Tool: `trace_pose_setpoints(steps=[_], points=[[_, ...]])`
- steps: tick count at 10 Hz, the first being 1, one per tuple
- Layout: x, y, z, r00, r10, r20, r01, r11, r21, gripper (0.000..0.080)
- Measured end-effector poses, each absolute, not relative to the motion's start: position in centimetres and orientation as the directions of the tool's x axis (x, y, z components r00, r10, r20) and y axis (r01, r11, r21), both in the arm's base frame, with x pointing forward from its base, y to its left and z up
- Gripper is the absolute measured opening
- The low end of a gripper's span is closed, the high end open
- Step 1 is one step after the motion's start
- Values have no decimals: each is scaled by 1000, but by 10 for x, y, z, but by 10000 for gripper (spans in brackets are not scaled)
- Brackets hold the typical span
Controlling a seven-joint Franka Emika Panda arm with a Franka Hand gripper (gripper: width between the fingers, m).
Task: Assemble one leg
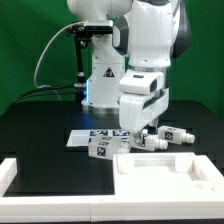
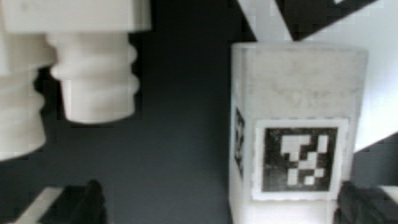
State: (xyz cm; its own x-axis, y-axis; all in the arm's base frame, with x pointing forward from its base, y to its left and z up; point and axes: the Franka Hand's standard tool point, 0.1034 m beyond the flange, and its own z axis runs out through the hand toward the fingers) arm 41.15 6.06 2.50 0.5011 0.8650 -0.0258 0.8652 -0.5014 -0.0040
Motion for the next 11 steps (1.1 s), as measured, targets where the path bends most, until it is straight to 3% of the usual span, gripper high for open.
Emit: trace_pose_setpoints(steps=[4,7,11], points=[[414,69,29,519,855,-26,855,-519,0,649],[406,73,39,532,845,-53,845,-534,-31,649],[394,77,9,544,837,-59,836,-547,-43,649]])
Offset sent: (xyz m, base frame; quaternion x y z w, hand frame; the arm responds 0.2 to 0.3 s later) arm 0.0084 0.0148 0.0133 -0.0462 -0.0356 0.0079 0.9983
